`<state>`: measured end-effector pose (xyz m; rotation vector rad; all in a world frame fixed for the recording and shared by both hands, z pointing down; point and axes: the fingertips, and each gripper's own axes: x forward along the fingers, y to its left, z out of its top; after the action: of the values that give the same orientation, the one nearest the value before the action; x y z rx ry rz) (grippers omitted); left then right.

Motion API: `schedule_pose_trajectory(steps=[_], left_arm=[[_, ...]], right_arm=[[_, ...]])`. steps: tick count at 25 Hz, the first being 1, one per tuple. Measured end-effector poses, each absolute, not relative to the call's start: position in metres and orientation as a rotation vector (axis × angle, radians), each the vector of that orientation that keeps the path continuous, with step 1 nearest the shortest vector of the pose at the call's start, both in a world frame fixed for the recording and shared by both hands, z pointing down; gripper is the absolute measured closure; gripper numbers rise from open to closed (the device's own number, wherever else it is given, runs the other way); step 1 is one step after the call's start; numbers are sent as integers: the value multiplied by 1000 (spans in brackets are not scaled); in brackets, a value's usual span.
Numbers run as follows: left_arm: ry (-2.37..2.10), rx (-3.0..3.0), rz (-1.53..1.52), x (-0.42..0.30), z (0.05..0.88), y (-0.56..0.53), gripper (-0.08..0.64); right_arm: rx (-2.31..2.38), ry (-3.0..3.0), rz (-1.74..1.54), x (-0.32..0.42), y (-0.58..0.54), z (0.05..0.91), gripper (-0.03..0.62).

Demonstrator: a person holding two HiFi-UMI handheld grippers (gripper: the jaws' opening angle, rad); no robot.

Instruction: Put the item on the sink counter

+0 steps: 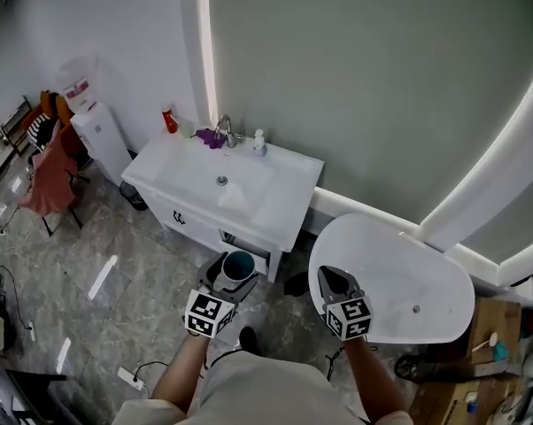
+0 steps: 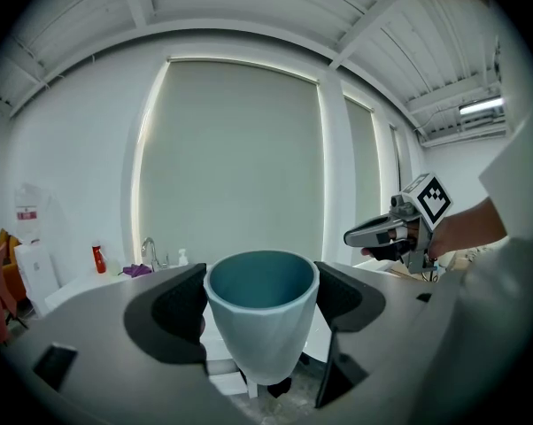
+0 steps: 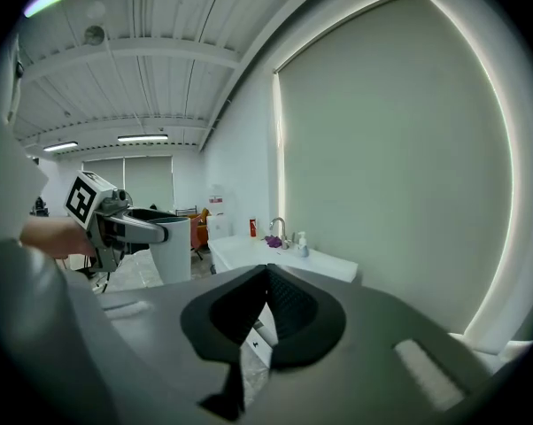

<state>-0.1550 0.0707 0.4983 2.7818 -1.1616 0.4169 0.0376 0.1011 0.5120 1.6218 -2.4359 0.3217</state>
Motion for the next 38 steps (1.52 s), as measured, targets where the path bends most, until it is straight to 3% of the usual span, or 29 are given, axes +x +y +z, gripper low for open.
schedule_pose_trajectory(steps=[21,38], left_arm=[[-937,2864,418,-181,514,-41,178],[-986,2818,494,-134,524,-137,179]], right_arm=[[1787,-2302,371,5,8,523,581],[1727,-2340,427,54,-95,542,581]])
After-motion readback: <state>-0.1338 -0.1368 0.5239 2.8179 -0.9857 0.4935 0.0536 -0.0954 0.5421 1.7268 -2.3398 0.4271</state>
